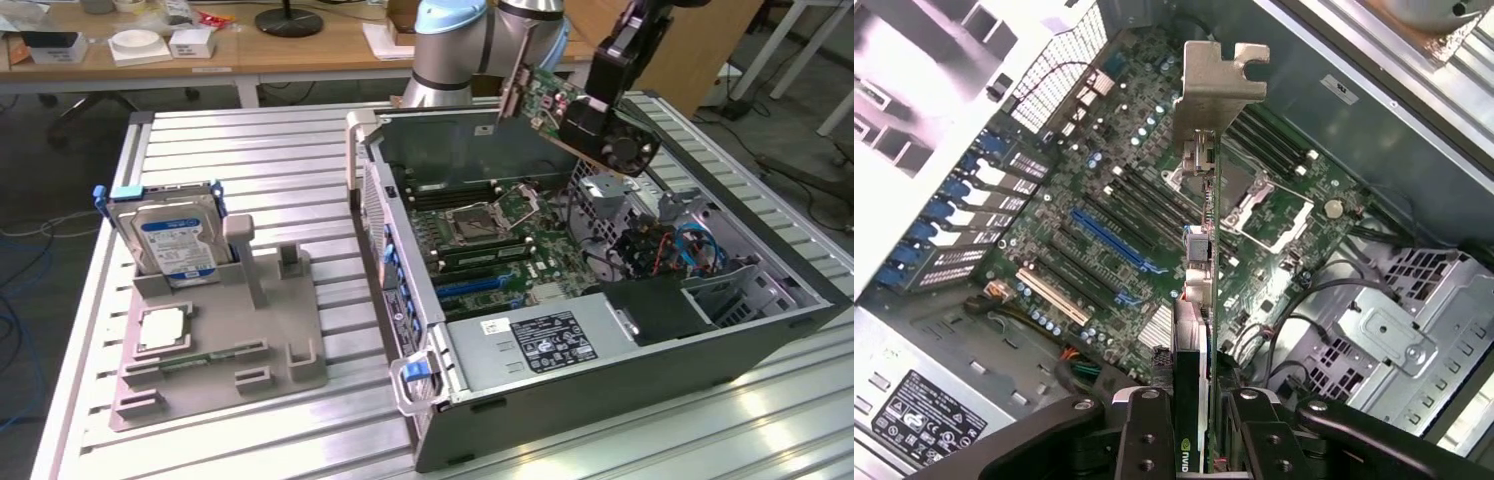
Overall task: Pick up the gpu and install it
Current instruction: 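Insert the gpu into the slot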
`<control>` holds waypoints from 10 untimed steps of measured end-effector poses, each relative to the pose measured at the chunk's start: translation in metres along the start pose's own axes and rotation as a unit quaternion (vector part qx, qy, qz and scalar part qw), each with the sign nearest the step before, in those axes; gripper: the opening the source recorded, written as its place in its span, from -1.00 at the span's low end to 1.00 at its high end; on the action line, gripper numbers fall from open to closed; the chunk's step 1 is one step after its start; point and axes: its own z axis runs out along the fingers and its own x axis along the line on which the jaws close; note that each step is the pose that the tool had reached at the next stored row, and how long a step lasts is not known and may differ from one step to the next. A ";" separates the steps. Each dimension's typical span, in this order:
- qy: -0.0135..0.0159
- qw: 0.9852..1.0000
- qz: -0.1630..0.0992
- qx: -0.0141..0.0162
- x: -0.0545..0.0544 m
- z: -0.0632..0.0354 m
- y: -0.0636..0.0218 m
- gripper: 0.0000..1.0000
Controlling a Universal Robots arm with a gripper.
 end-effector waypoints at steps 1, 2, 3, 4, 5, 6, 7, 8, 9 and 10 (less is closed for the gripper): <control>0.000 1.000 -0.003 0.000 0.000 0.0000 0.0000 -0.48; 0.000 1.000 -0.006 0.000 0.000 0.0000 -0.0001 -0.48; 0.000 1.000 -0.009 0.000 0.000 0.0000 -0.0002 -0.48; 0.001 1.000 -0.012 0.000 0.000 0.0000 -0.0003 -0.48; 0.001 1.000 -0.015 0.000 0.000 0.0000 -0.0003 -0.48; 0.001 1.000 -0.018 0.000 0.000 0.0000 -0.0004 -0.48; 0.001 1.000 -0.021 0.000 0.000 0.0000 -0.0004 -0.48; 0.001 1.000 -0.025 0.000 0.000 0.0000 -0.0005 -0.48; 0.001 1.000 -0.028 0.000 0.000 0.0000 -0.0006 -0.48; 0.001 1.000 -0.031 -0.001 0.000 0.0000 -0.0006 -0.48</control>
